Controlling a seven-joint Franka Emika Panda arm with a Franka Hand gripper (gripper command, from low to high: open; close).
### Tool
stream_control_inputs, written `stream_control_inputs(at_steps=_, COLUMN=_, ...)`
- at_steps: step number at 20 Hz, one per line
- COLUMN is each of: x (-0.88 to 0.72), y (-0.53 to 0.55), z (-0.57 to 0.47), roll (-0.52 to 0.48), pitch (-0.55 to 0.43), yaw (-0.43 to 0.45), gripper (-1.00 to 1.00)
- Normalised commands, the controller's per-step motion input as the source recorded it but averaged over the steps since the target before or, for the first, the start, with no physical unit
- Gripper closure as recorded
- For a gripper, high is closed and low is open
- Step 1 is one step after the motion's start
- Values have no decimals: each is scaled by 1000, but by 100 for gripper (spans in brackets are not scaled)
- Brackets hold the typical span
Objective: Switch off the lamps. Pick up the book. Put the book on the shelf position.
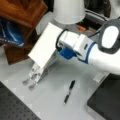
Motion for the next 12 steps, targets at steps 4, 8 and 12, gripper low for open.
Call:
stream_control_inputs(at_steps=4, x=228, y=107, z=521, roll=-151, pitch=144, yaw=-110, gripper=100)
stream_control_inputs(at_steps=8, x=247, y=118, z=405, roll=-142, pitch=142, yaw=-147, gripper=100)
stream_control_inputs(at_steps=12, x=226, y=107, z=223, roll=-142, pitch=119, yaw=-177, gripper=100)
